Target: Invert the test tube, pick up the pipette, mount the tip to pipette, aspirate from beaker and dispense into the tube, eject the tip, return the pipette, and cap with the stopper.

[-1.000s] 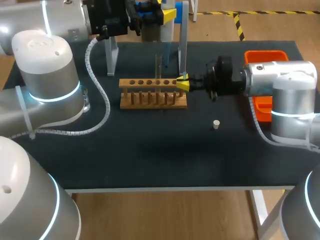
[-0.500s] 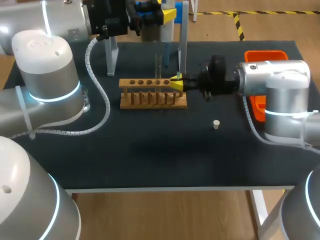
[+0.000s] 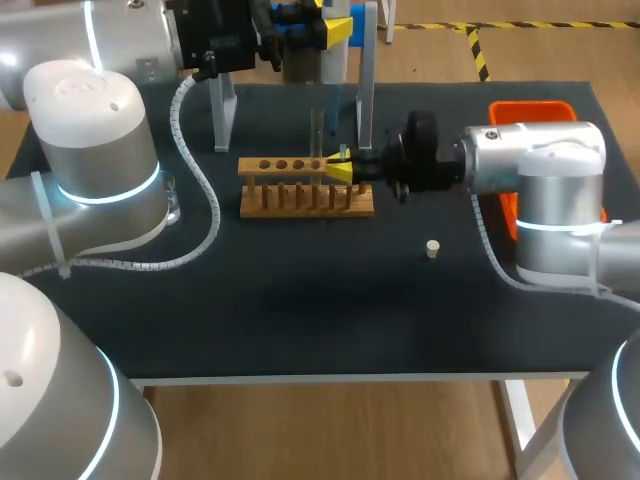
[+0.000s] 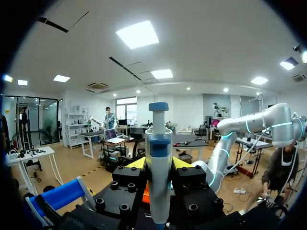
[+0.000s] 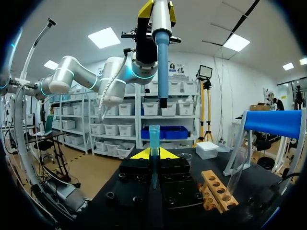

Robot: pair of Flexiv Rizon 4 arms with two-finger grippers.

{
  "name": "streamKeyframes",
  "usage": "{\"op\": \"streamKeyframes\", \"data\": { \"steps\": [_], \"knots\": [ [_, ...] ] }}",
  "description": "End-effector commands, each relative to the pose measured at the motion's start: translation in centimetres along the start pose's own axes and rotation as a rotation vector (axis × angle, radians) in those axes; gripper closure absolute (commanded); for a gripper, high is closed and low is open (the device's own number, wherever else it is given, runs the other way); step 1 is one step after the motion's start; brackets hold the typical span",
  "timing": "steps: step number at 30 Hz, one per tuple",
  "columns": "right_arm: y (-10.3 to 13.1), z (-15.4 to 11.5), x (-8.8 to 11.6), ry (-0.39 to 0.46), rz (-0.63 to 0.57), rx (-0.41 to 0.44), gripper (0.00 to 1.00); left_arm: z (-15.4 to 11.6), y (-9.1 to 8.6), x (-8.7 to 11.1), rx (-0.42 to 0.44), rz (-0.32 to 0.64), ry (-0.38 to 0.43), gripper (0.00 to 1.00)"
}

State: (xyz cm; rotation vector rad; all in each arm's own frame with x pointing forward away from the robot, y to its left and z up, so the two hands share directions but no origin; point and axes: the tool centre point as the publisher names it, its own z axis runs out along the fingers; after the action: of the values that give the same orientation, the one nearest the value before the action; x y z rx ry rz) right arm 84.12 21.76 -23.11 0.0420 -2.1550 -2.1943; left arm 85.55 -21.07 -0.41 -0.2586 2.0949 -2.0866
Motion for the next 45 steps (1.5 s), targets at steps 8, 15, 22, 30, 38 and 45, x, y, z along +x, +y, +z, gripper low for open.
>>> {"op": "streamKeyframes", "data": {
  "steps": [8, 15, 22, 30, 38, 45],
  "knots": [
    [-0.16, 0.79, -0.01, -0.002, 0.018, 0.008, 1.0, -0.02, -0.09, -0.12, -0.002, -0.001, 0.004, 1.0],
    [-0.05, 1.16, 0.14, 0.003, 0.017, 0.016, 1.0, -0.02, -0.09, -0.12, -0.002, -0.001, 0.004, 1.0],
    [0.06, 1.31, 0.11, 0.001, 0.016, 0.019, 1.0, -0.02, -0.09, -0.12, -0.002, -0.001, 0.004, 1.0],
    [0.29, 1.21, -0.21, -0.007, 0.015, 0.021, 1.0, -0.02, -0.09, -0.12, -0.002, -0.001, 0.004, 1.0],
    [0.44, 1.12, -0.52, -0.014, 0.017, 0.019, 1.0, -0.02, -0.09, -0.12, -0.002, -0.001, 0.004, 1.0],
    [0.7, 1.16, -0.7, -0.013, 0.016, 0.016, 1.0, -0.02, -0.09, -0.12, -0.002, -0.001, 0.004, 1.0]
  ]
}}
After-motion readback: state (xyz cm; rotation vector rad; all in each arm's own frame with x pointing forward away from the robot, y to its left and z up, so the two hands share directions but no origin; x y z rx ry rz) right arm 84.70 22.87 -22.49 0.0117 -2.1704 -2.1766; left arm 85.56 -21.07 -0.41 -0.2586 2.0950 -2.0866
